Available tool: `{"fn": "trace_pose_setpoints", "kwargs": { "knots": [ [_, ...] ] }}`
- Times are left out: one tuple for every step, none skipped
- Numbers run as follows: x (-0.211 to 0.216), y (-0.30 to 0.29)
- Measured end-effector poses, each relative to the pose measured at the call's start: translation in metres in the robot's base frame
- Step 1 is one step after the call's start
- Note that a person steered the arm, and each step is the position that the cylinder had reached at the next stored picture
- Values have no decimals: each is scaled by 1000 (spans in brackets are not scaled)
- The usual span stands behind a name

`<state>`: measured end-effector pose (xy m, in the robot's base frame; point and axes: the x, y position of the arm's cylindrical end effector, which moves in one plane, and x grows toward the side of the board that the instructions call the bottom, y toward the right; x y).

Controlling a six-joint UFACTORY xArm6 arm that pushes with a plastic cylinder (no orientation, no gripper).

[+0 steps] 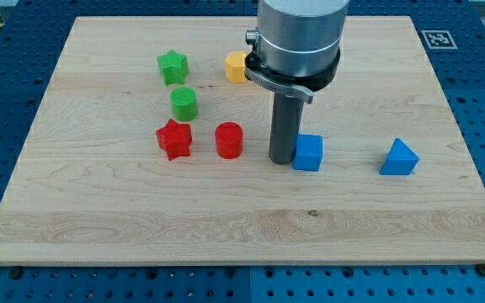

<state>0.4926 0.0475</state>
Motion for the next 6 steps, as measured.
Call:
{"fn": "trace_pose_setpoints", "kwargs": {
  "knots": [
    [0,10],
    [0,28],
    [0,44],
    [-3,18],
    [-21,-16],
    [-35,-17]
  ]
}}
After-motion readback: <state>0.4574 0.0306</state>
